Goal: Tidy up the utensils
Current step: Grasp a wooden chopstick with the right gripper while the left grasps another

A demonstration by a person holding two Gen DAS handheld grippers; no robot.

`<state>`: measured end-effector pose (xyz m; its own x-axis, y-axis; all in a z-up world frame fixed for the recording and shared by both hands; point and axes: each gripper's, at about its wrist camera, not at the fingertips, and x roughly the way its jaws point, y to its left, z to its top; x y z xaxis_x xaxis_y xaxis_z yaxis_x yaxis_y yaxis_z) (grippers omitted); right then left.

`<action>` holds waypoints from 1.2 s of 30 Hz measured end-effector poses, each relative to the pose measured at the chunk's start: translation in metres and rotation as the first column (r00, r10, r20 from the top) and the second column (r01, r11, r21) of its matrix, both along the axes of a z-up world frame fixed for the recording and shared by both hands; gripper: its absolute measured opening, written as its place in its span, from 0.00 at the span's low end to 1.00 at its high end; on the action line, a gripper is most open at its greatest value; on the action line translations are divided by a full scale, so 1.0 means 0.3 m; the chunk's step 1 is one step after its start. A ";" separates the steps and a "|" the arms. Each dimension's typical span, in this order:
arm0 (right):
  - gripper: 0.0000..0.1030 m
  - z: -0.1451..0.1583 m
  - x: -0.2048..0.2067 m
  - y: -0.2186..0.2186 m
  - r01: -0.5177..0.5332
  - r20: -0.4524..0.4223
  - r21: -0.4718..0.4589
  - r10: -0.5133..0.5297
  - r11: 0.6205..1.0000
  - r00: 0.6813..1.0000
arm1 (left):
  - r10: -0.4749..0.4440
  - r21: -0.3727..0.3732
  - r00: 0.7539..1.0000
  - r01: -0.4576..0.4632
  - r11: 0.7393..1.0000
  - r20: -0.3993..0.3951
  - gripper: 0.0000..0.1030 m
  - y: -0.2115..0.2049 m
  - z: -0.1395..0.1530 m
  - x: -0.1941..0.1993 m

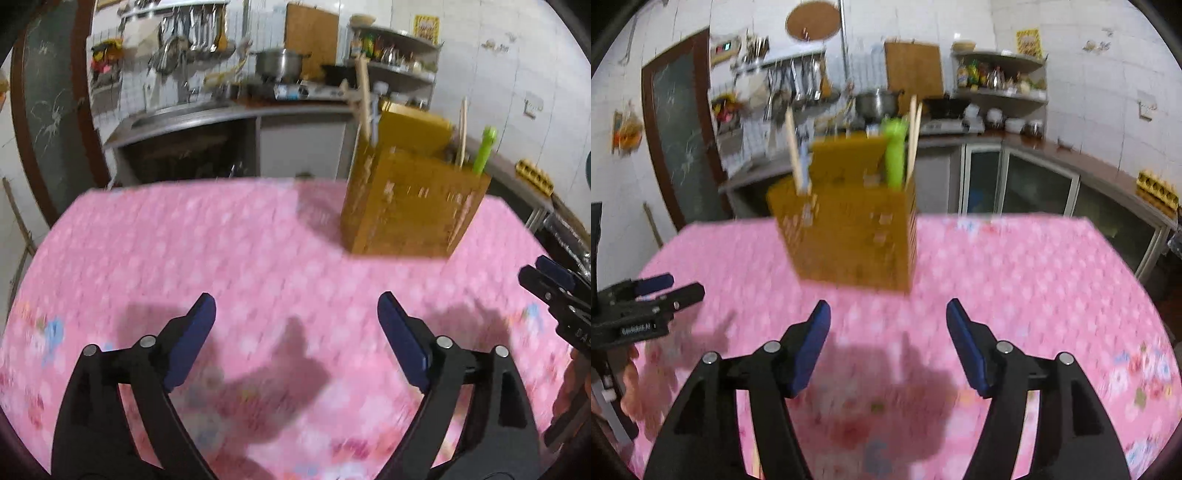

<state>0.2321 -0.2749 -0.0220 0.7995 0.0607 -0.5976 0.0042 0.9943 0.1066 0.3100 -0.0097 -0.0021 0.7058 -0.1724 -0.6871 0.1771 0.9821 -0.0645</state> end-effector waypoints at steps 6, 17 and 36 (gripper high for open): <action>0.62 -0.083 -0.086 0.062 -0.055 -0.076 0.002 0.055 0.999 0.996 | 0.014 0.006 0.998 -0.014 1.000 -0.066 0.91 0.084 -0.082 -0.076; 0.54 -0.165 -0.102 0.211 -0.152 -0.136 -0.032 0.147 0.988 0.980 | 0.037 0.046 0.998 -0.035 0.998 -0.048 0.95 0.160 -0.148 -0.144; 0.24 -0.214 -0.002 0.302 -0.231 -0.248 -0.092 0.203 0.969 0.947 | 0.041 0.019 0.994 -0.039 0.999 -0.100 0.95 0.175 -0.181 -0.117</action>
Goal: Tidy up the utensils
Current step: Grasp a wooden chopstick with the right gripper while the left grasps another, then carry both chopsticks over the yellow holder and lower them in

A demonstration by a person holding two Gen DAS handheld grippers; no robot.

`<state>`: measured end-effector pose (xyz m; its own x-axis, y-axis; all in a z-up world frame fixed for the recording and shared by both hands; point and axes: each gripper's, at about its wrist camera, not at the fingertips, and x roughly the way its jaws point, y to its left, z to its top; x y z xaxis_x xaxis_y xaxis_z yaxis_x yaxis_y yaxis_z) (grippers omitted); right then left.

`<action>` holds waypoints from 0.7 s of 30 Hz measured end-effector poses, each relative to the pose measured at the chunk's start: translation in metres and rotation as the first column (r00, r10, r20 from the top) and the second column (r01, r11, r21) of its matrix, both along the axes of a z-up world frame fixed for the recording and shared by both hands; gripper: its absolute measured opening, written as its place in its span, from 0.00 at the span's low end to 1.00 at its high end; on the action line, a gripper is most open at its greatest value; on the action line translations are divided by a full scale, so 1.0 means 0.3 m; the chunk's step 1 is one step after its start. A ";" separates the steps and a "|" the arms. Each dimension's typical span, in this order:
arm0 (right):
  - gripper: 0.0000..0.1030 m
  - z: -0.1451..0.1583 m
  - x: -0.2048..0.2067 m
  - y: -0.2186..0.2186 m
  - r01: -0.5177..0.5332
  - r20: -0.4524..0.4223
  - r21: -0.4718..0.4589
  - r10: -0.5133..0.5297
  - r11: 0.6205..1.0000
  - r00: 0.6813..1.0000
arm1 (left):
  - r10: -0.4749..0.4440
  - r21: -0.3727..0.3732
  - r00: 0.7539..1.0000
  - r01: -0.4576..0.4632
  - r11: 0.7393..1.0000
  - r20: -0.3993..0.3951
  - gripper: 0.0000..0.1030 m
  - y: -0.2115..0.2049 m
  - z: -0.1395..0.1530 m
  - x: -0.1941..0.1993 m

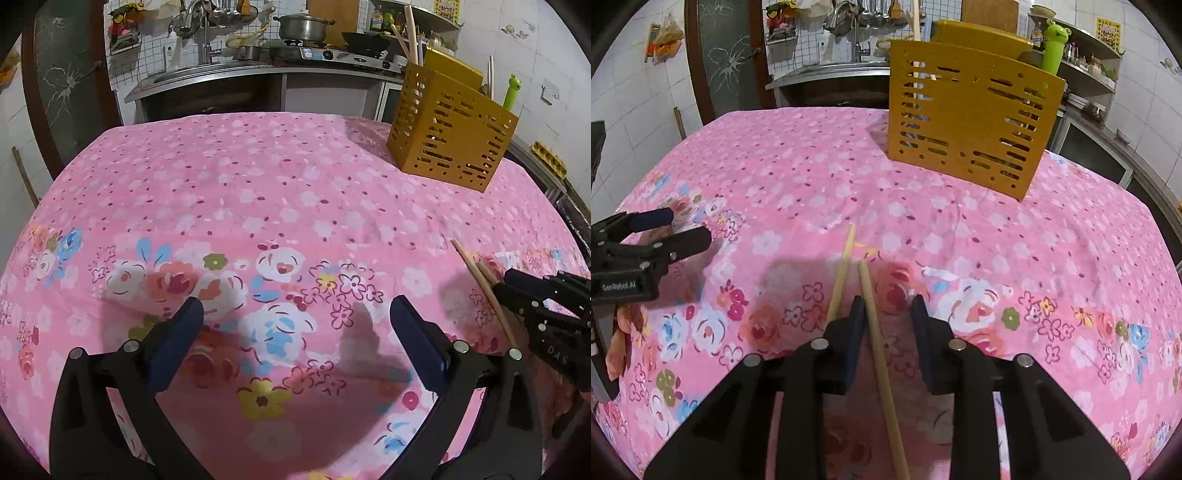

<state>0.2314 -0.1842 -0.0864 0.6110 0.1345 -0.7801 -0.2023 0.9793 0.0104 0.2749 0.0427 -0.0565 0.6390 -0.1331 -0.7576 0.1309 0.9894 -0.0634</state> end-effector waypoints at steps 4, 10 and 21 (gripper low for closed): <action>0.06 0.001 0.009 0.004 0.005 -0.003 -0.018 -0.005 1.000 1.000 | -0.007 0.015 1.000 0.007 1.000 -0.022 0.95 -0.011 -0.007 0.009; 0.06 0.015 0.011 -0.090 0.095 -0.031 0.015 -0.095 0.995 0.995 | -0.025 0.021 0.999 0.026 0.999 -0.039 0.95 -0.061 0.005 0.013; 0.06 0.006 0.000 -0.331 0.285 -0.036 0.017 -0.284 0.958 0.958 | -0.076 -0.068 0.995 0.072 0.995 -0.065 0.89 -0.342 0.049 0.056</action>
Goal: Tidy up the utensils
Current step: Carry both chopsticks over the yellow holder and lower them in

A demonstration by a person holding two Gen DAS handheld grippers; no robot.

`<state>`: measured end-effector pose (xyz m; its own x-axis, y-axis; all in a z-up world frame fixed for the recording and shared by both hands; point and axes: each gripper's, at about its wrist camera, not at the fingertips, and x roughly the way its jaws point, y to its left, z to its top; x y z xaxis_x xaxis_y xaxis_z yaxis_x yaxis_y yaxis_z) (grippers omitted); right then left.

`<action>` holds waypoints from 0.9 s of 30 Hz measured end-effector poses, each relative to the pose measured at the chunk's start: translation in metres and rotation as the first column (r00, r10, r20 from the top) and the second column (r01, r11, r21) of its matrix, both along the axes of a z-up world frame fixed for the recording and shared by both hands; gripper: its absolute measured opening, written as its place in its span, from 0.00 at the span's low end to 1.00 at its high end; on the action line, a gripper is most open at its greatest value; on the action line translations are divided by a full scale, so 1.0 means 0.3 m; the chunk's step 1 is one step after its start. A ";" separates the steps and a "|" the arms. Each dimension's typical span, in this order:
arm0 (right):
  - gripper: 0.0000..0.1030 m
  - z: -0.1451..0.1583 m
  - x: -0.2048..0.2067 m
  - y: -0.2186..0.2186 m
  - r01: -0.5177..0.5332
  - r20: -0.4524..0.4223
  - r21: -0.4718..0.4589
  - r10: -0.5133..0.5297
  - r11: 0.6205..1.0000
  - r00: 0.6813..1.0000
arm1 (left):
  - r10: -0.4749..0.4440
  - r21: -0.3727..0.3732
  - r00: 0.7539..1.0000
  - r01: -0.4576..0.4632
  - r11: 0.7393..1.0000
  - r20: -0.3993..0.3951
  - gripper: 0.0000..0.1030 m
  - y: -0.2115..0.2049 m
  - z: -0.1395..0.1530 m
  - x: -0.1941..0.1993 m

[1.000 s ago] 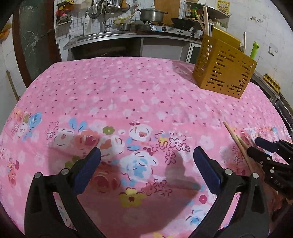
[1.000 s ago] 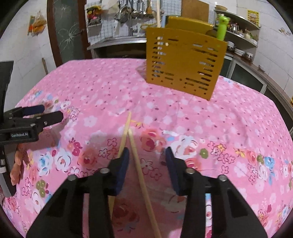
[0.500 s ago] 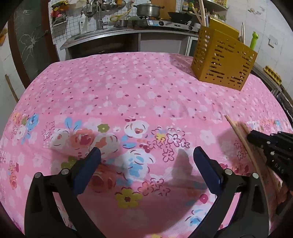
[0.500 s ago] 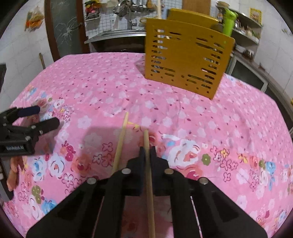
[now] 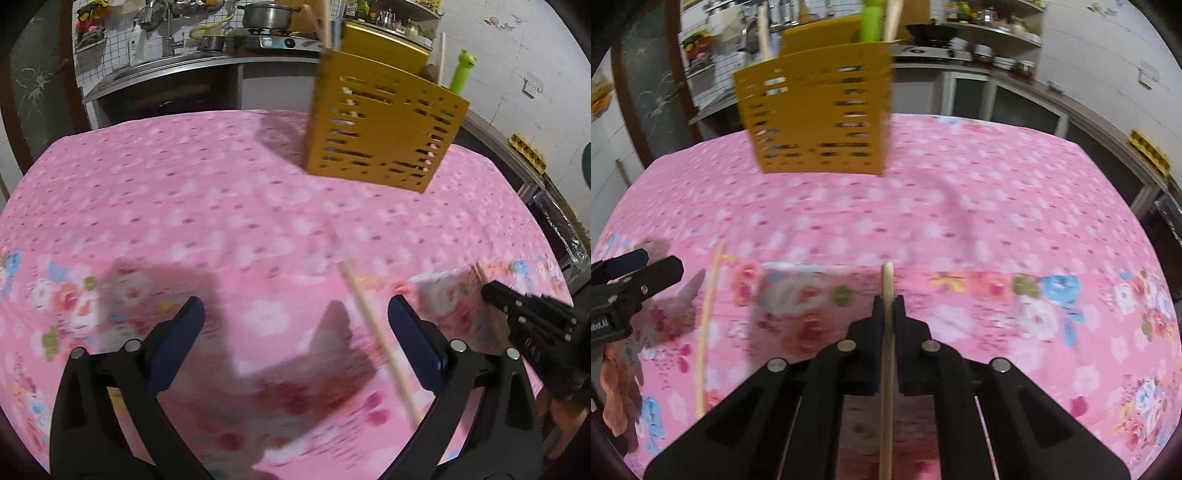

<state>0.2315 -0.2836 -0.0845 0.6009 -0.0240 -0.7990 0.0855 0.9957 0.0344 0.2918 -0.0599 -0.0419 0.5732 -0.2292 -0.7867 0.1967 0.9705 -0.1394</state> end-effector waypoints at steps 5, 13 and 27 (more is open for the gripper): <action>0.06 -0.020 0.008 -0.052 0.029 -0.014 0.029 -0.029 0.999 0.999 | -0.017 0.014 0.995 0.019 1.000 -0.098 0.57 -0.103 -0.041 0.051; 0.06 -0.015 0.050 -0.060 0.020 -0.073 0.049 -0.016 0.999 0.997 | -0.010 0.104 0.990 0.025 0.994 -0.140 0.27 -0.145 -0.034 0.111; 0.06 0.068 0.090 -0.095 0.044 -0.067 0.098 -0.038 0.994 0.997 | -0.038 0.042 0.988 0.045 0.998 -0.147 0.06 -0.118 0.019 0.156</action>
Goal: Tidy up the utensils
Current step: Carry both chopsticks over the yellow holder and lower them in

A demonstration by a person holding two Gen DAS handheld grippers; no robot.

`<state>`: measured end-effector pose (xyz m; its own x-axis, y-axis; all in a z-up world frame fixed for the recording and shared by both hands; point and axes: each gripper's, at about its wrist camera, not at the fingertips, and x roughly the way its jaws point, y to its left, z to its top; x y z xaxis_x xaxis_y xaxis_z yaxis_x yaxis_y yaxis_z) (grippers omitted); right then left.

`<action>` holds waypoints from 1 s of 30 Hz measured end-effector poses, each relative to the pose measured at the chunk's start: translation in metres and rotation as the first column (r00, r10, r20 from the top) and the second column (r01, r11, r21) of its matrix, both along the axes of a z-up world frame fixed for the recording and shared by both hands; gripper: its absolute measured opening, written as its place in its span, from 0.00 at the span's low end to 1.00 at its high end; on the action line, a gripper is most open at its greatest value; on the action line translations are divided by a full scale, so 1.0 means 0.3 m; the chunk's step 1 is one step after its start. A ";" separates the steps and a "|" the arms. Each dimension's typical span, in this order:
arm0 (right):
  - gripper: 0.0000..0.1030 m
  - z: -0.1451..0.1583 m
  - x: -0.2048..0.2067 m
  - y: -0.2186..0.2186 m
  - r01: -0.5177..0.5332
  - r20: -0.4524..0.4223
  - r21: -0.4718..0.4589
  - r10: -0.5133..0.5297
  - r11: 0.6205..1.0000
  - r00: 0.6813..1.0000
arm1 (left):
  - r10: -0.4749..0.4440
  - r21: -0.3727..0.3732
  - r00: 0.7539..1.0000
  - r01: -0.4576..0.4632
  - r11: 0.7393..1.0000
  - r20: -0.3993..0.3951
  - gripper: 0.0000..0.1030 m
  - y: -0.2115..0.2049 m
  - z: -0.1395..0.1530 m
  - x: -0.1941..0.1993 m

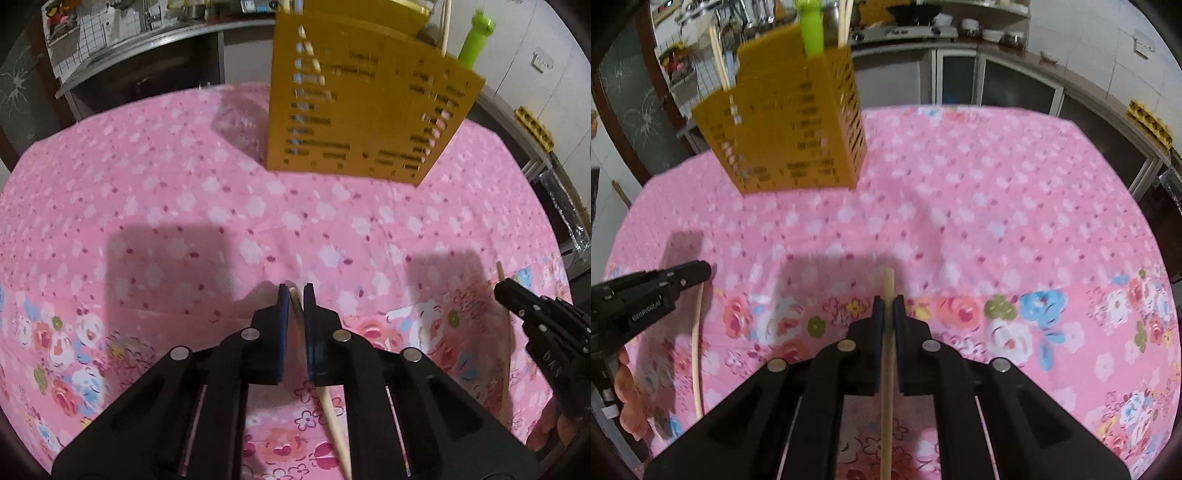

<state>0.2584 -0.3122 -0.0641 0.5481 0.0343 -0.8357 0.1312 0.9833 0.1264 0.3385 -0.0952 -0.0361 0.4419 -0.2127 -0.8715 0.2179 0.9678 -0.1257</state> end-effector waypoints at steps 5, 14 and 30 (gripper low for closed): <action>0.06 0.117 -0.024 -0.015 0.015 0.132 0.019 -0.018 1.000 0.991 | 0.013 -0.063 0.992 -0.005 0.998 0.126 0.04 0.021 0.143 -0.021; 0.06 0.341 -0.058 -0.005 0.011 0.431 0.036 -0.026 0.999 0.902 | 0.045 -0.126 0.899 0.012 0.992 0.436 0.03 0.075 0.434 -0.114; 0.06 0.754 0.079 0.066 0.015 0.796 0.024 -0.028 1.000 0.605 | 0.138 -0.221 0.666 0.042 0.974 0.733 0.03 0.045 0.898 -0.035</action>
<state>0.2823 -0.2925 0.1622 0.9974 0.0214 -0.0688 -0.0069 0.9790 0.2040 0.3278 -0.0816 0.2332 0.9346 -0.3011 -0.1894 0.2790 0.9508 -0.1344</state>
